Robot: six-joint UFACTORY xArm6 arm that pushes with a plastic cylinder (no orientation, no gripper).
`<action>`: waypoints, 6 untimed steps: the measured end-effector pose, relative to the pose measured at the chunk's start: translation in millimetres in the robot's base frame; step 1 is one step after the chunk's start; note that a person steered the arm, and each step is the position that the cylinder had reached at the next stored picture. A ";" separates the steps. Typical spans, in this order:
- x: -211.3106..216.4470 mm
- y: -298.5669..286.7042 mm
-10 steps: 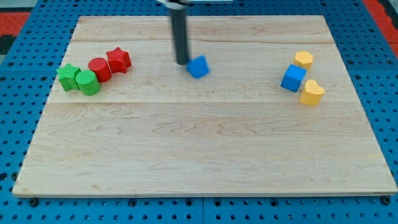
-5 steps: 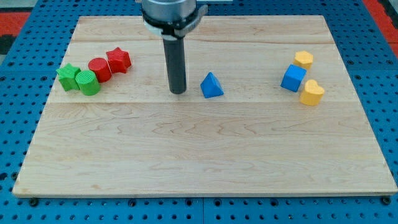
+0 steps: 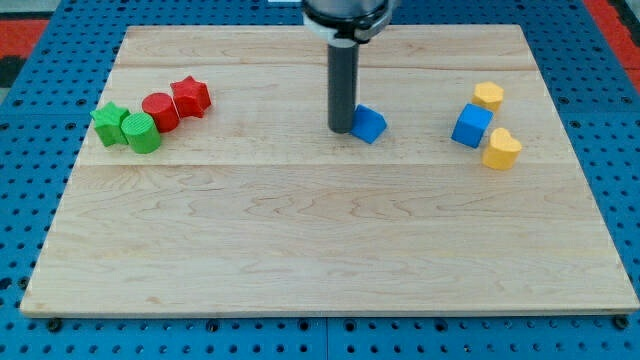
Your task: Slide blue triangle closer to blue cube
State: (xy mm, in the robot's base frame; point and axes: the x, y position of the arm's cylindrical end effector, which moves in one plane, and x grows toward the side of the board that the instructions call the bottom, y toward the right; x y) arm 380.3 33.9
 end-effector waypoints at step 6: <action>-12.3 104.2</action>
